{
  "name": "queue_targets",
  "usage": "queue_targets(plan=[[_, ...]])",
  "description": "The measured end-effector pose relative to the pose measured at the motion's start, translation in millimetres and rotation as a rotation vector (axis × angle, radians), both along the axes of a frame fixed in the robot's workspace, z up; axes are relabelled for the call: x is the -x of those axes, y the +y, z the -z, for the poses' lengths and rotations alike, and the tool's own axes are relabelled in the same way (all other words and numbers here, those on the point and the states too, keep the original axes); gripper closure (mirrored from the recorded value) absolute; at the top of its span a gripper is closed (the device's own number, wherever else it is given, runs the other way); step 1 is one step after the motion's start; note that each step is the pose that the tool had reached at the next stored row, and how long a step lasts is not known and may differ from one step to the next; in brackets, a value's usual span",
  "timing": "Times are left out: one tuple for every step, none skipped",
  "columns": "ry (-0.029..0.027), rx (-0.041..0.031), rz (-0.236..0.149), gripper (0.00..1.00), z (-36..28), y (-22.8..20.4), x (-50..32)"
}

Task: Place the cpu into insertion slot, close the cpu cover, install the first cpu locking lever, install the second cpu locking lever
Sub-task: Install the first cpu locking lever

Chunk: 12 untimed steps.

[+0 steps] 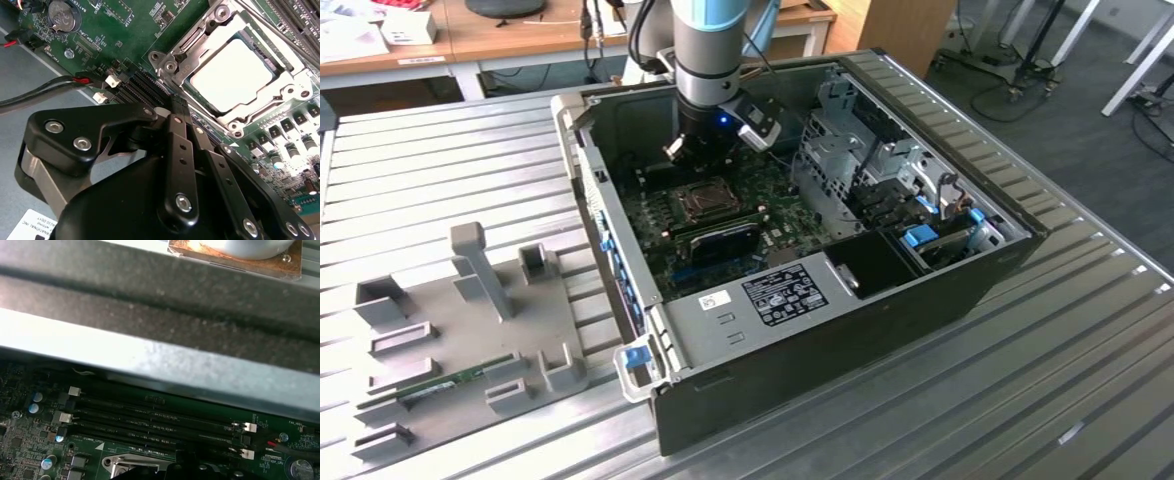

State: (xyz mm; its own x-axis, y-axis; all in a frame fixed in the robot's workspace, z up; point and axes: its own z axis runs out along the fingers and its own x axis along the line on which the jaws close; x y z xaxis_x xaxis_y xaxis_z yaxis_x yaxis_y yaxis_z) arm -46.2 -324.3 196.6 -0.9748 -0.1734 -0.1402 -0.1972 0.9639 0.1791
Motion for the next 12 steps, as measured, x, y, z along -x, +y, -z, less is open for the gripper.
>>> queue_targets(plan=[[0.0000,0.0002,0.000,0.90,0.0,0.0,-0.2],[0.0000,0.0005,0.000,0.90,0.0,0.0,-0.4],[0.0000,0.0011,0.000,0.90,0.1,0.0,-0.5],[-0.0001,0.0019,0.000,0.90,0.1,0.0,-0.5],[-0.0001,0.0027,0.000,0.90,0.1,0.0,-0.6],[-0.0001,0.0034,0.000,0.90,0.1,0.0,-0.6],[-0.0001,0.0040,0.000,0.90,0.0,0.0,-0.7],[-0.0001,0.0042,0.000,0.90,-0.1,0.0,-0.7],[-0.0001,0.0043,0.000,0.90,-0.4,0.1,-0.7],[-0.0002,0.0042,0.000,0.90,-0.6,0.1,-0.7],[-0.0001,0.0042,0.000,0.90,-0.9,0.1,-0.7],[0.0000,0.0043,0.000,0.90,-1.2,0.0,-0.7]])
